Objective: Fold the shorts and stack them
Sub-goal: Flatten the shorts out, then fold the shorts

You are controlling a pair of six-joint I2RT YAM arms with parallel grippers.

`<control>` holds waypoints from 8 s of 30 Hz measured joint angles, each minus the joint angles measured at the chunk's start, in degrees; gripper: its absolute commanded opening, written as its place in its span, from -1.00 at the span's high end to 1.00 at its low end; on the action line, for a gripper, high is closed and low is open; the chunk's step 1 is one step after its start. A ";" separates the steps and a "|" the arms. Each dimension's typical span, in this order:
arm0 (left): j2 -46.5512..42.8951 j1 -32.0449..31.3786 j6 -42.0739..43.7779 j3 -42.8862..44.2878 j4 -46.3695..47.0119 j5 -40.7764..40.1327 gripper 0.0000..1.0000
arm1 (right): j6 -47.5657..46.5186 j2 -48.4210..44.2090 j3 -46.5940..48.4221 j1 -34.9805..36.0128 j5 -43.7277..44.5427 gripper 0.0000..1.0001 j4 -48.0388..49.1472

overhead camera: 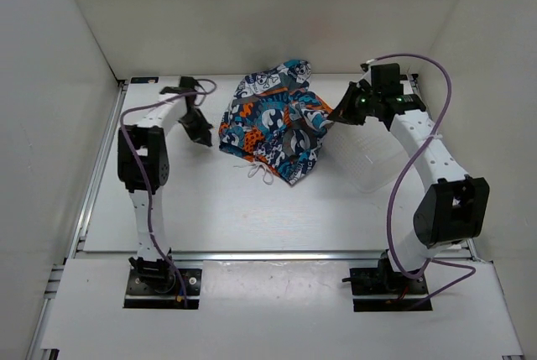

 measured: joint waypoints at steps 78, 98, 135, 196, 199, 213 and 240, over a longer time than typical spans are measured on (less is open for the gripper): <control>-46.27 19.30 -2.45 -50.99 -3.89 -0.02 -0.19 | 10.21 9.77 -13.94 33.92 20.20 1.00 -3.48; -30.23 19.17 -5.90 -47.58 5.70 -0.33 0.78 | 8.79 9.09 -13.09 31.89 18.45 1.00 -2.03; -61.26 17.38 -5.53 38.62 -18.75 23.39 0.78 | -10.78 -21.38 56.46 27.91 22.29 1.00 -23.28; -37.90 31.32 4.76 -24.55 -8.07 10.80 0.13 | -9.35 -3.78 -10.21 68.52 28.09 1.00 -3.39; -43.39 33.64 4.85 -29.55 -8.83 7.65 -1.00 | -6.47 -1.77 -13.05 71.73 28.63 -0.45 -3.26; -43.78 34.25 6.99 -31.91 -4.04 4.66 -0.90 | 7.32 -14.75 -20.39 59.04 34.36 -0.80 -5.88; -31.91 33.55 8.98 -31.58 0.59 6.78 -0.74 | 15.50 11.02 -24.90 31.17 9.27 1.00 14.91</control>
